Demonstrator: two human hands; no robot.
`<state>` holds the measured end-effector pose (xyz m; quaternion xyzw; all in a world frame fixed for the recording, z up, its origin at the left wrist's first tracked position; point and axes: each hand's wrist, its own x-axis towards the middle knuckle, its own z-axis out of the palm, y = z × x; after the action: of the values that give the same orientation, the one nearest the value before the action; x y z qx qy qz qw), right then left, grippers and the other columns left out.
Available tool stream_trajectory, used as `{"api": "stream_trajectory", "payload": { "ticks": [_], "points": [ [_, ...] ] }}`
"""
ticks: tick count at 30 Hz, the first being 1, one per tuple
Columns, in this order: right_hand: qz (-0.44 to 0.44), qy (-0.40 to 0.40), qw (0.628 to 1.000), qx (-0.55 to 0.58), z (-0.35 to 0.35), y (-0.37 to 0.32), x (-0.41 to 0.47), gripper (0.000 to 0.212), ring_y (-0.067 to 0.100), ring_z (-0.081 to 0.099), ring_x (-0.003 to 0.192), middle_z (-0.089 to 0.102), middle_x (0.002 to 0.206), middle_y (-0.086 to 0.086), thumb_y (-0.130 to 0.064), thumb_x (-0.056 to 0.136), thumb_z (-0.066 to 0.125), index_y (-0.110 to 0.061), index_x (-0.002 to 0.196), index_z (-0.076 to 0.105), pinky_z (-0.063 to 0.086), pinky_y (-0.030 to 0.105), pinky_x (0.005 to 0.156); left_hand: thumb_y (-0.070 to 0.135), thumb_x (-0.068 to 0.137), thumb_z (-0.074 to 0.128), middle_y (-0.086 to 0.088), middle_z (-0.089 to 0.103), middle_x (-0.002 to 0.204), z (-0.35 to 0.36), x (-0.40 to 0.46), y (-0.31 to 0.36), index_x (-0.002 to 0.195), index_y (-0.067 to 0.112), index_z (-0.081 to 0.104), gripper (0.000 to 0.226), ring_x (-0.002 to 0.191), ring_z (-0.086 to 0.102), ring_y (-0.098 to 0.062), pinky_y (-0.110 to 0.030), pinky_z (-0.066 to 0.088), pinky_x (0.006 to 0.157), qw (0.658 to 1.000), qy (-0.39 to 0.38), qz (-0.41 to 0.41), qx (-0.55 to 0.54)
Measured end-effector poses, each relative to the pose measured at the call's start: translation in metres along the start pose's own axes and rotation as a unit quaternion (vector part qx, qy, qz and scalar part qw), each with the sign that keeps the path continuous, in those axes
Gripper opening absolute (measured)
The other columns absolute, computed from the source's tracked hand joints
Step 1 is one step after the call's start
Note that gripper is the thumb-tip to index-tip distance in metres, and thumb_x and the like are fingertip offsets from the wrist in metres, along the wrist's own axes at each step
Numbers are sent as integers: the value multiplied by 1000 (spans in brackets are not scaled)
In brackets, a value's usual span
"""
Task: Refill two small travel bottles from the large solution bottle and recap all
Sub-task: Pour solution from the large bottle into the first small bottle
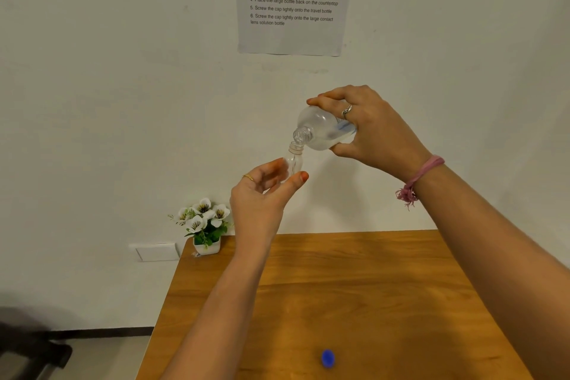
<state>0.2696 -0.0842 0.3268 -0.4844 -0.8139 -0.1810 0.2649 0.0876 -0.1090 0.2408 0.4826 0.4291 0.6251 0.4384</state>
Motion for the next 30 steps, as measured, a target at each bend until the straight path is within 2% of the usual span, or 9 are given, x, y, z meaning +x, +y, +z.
{"api": "stream_trajectory", "payload": {
  "ticks": [3, 10, 24, 30],
  "points": [
    [-1, -3, 1000, -1, 0, 1, 1, 71, 29, 48, 116, 55, 128, 8, -12, 70, 78, -19, 134, 48, 32, 28, 95, 22, 66, 86, 7, 74, 93, 1, 0, 0, 98, 23, 71, 35, 89, 70, -4, -16, 56, 74, 1000, -1, -1, -4],
    [-5, 4, 1000, -1, 1, 2, 1, 70, 28, 48, 114, 56, 126, 8, -10, 69, 77, -19, 133, 50, 32, 27, 93, 24, 67, 85, 10, 74, 93, 1, 0, 1, 93, 29, 69, 32, 88, 70, -1, -16, 55, 73, 1000, -4, 1, 4],
    [-10, 2, 1000, 4, 8, 3, 3, 69, 28, 49, 113, 56, 125, 7, -11, 69, 77, -20, 132, 50, 33, 28, 93, 22, 66, 86, 6, 75, 96, 0, 2, -1, 99, 22, 71, 36, 90, 70, -3, -18, 57, 77, 1000, -1, -5, -7],
    [-11, 5, 1000, 6, 6, 2, 3, 68, 28, 49, 113, 56, 125, 7, -11, 70, 76, -20, 132, 50, 33, 28, 93, 22, 67, 85, 8, 74, 95, -1, 2, 0, 96, 25, 70, 33, 89, 70, 0, -15, 56, 74, 1000, -1, -4, -4]
  ]
}}
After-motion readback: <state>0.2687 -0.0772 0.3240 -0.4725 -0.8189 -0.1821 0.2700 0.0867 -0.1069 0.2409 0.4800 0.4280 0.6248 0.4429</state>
